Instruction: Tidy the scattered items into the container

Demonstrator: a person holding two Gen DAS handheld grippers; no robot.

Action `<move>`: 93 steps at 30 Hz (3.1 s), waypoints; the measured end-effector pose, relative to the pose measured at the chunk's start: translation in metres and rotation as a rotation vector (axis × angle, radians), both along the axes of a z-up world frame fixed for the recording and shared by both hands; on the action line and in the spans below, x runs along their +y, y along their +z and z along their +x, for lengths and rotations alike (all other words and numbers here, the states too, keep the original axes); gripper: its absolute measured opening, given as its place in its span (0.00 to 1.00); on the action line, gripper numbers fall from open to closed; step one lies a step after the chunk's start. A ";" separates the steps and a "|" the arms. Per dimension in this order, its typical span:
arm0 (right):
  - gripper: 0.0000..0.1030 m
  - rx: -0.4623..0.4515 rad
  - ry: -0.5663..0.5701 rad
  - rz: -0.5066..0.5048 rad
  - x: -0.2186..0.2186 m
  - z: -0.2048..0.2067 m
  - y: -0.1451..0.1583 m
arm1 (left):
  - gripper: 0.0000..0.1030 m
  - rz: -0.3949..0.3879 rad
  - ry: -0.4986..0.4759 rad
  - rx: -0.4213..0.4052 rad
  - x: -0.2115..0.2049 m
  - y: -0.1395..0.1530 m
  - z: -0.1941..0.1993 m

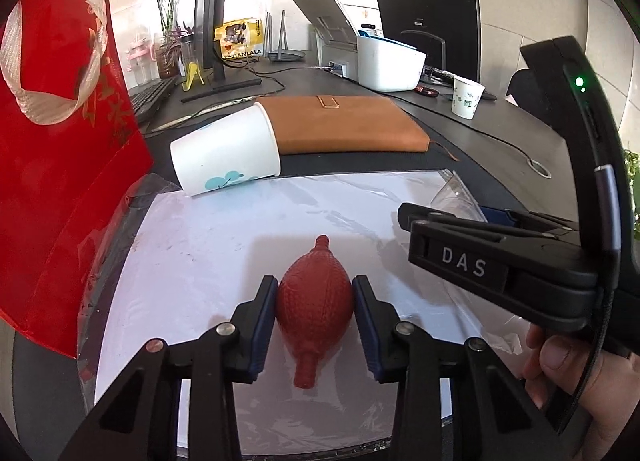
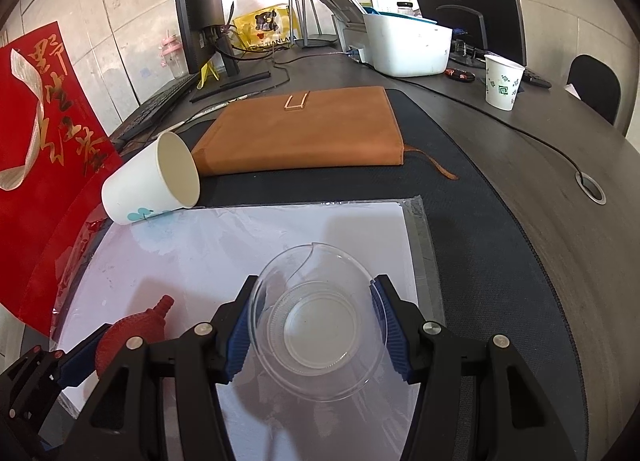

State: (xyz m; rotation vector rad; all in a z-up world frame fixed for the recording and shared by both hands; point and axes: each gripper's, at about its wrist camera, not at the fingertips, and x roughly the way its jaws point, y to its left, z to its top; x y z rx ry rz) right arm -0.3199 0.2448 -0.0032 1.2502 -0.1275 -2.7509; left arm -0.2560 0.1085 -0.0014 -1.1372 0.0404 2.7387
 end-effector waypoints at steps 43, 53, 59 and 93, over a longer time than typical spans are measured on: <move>0.59 0.084 0.027 0.128 -0.027 0.031 0.018 | 0.40 0.112 -0.030 0.045 -0.099 0.067 0.133; 0.59 0.135 0.042 0.137 -0.042 0.082 0.052 | 0.40 0.142 -0.017 0.067 -0.122 0.077 0.154; 0.59 0.129 0.062 0.088 -0.047 0.114 0.060 | 0.40 0.157 -0.011 0.057 -0.129 0.068 0.169; 0.59 0.157 0.331 0.038 -0.144 0.221 0.074 | 0.41 0.250 0.046 0.050 -0.184 0.053 0.218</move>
